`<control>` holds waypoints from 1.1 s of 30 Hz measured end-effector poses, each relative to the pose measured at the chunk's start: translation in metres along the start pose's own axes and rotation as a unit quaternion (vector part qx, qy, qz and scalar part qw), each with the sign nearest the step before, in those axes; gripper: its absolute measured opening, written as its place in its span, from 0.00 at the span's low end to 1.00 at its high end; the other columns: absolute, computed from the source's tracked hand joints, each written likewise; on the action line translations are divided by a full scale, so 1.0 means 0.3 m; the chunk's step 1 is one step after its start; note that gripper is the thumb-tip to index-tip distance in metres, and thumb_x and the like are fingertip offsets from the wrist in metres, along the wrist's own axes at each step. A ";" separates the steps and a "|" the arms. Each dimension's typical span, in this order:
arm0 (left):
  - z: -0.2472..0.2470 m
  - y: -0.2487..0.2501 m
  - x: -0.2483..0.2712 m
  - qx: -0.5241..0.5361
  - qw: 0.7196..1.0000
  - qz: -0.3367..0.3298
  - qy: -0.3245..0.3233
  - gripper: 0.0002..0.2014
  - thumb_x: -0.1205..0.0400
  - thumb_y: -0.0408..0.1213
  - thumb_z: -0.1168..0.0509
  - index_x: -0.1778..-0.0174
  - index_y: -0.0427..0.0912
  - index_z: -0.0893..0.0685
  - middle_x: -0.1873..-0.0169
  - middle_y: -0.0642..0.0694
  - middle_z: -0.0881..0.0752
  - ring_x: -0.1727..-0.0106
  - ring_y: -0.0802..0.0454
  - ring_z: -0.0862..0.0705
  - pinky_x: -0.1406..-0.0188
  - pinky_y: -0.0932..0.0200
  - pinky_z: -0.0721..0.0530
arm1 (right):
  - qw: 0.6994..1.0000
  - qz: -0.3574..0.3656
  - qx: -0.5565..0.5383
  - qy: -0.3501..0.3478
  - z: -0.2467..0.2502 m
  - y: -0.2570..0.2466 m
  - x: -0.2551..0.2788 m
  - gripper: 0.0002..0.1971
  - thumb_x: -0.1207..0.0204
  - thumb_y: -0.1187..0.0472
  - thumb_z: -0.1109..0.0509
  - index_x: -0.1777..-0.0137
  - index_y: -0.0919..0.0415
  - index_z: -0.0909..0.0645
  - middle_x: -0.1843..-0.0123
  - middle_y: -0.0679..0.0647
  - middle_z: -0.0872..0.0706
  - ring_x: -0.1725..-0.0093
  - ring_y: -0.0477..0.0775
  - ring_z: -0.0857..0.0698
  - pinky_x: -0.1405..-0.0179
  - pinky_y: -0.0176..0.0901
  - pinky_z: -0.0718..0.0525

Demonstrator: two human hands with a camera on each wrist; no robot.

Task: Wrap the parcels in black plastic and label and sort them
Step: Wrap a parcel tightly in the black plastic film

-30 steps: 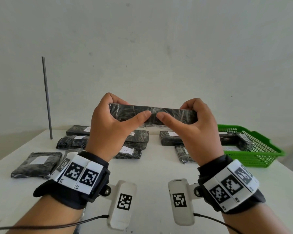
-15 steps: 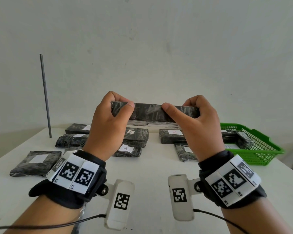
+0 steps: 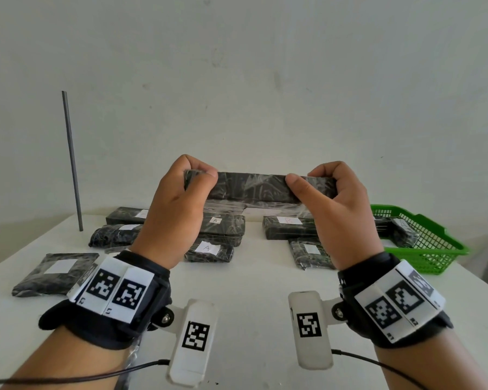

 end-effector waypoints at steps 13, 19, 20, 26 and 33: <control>0.012 -0.028 -0.034 0.122 0.988 0.082 -0.044 0.13 0.29 0.56 0.32 0.57 0.53 0.14 0.51 0.43 0.19 0.49 0.42 0.23 0.47 0.41 0.23 | 0.998 -0.003 -0.034 -0.046 0.029 0.013 0.005 0.06 0.16 0.61 0.26 0.45 0.59 0.19 0.64 0.51 0.19 0.64 0.54 0.24 0.65 0.46 0.24; -0.001 -0.041 -0.030 0.145 0.982 0.109 -0.057 0.13 0.26 0.53 0.31 0.52 0.49 0.14 0.50 0.42 0.17 0.46 0.45 0.20 0.39 0.38 0.20 | 0.992 -0.055 -0.110 0.001 0.026 0.027 -0.005 0.14 0.34 0.49 0.31 0.54 0.56 0.14 0.59 0.62 0.22 0.58 0.64 0.27 0.59 0.62 0.28; -0.004 -0.041 -0.028 0.145 0.981 0.112 -0.056 0.14 0.25 0.54 0.30 0.52 0.49 0.15 0.50 0.43 0.16 0.45 0.47 0.19 0.37 0.39 0.20 | 0.993 -0.056 -0.103 0.002 0.030 0.029 -0.008 0.13 0.31 0.51 0.31 0.54 0.59 0.14 0.59 0.62 0.22 0.58 0.64 0.26 0.59 0.61 0.28; -0.008 -0.042 -0.021 0.157 0.978 0.131 -0.045 0.09 0.22 0.50 0.29 0.56 0.48 0.15 0.59 0.46 0.15 0.54 0.44 0.19 0.46 0.42 0.22 | 0.990 -0.062 -0.125 0.003 0.042 0.021 -0.013 0.11 0.26 0.57 0.37 0.58 0.55 0.12 0.56 0.62 0.19 0.55 0.64 0.23 0.54 0.61 0.24; 0.023 -0.067 -0.045 0.193 0.968 0.158 0.008 0.12 0.08 0.42 0.37 0.54 0.42 0.16 0.61 0.46 0.12 0.56 0.48 0.12 0.49 0.49 0.13 | 0.978 -0.014 -0.143 -0.151 0.057 0.005 0.020 0.13 0.21 0.64 0.30 0.39 0.60 0.11 0.40 0.62 0.07 0.36 0.69 0.10 0.27 0.74 0.17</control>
Point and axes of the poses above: each hand's wrist, its own x-axis away from the middle knuckle, its own z-axis out of the back of the hand, y = z × x, the point moved 3 cm from there along -x, towards the middle knuckle
